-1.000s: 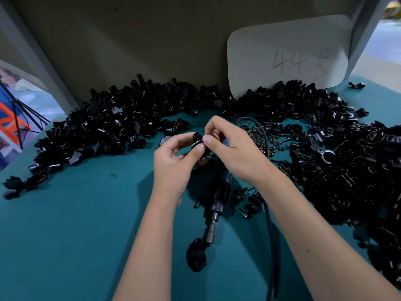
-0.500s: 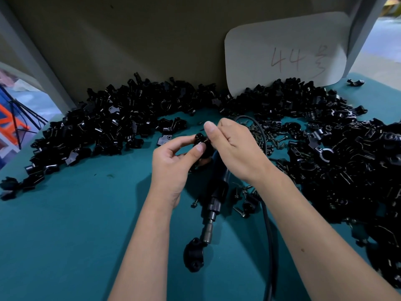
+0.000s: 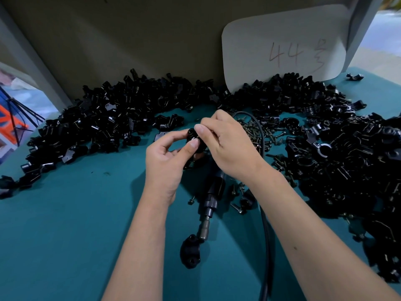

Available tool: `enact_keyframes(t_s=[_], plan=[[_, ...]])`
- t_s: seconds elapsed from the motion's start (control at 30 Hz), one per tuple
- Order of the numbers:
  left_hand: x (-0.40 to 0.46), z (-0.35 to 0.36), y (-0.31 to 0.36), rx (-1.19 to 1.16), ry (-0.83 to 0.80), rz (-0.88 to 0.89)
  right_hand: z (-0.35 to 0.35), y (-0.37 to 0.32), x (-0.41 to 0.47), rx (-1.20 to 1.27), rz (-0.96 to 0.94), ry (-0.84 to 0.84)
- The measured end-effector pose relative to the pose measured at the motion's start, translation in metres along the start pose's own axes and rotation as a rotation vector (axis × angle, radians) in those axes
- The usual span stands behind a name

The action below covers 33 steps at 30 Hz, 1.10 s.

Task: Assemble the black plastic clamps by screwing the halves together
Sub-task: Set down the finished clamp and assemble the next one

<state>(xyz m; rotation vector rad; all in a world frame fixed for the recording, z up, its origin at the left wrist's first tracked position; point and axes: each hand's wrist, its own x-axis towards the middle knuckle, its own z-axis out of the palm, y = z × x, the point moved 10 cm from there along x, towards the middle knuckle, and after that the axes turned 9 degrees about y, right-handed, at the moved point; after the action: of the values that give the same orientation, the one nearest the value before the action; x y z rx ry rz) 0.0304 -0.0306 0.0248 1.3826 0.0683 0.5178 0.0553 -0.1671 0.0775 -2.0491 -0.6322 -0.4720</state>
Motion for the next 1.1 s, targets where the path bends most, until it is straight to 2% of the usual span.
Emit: enact_keyframes(t_s=[0.17,0.37,0.53,0.8,1.0,1.1], plan=[[-0.001,0.001,0.003,0.024,0.011,0.023,0.006,0.005,-0.003,-0.065,-0.018,-0.08],[-0.001,0.002,-0.003,-0.037,0.039,-0.052,0.001,0.003,-0.005,0.036,0.009,-0.12],[-0.002,0.002,-0.005,-0.058,0.008,-0.103,0.005,0.007,-0.006,0.008,0.036,-0.162],[-0.007,0.015,0.003,0.012,-0.066,-0.039,-0.003,0.012,-0.002,-0.095,0.072,0.028],[-0.006,0.012,0.003,-0.001,-0.059,-0.054,0.005,0.012,-0.005,-0.137,-0.016,-0.043],[-0.006,0.012,0.002,0.055,-0.076,-0.037,0.005,0.012,-0.004,-0.14,0.009,-0.012]])
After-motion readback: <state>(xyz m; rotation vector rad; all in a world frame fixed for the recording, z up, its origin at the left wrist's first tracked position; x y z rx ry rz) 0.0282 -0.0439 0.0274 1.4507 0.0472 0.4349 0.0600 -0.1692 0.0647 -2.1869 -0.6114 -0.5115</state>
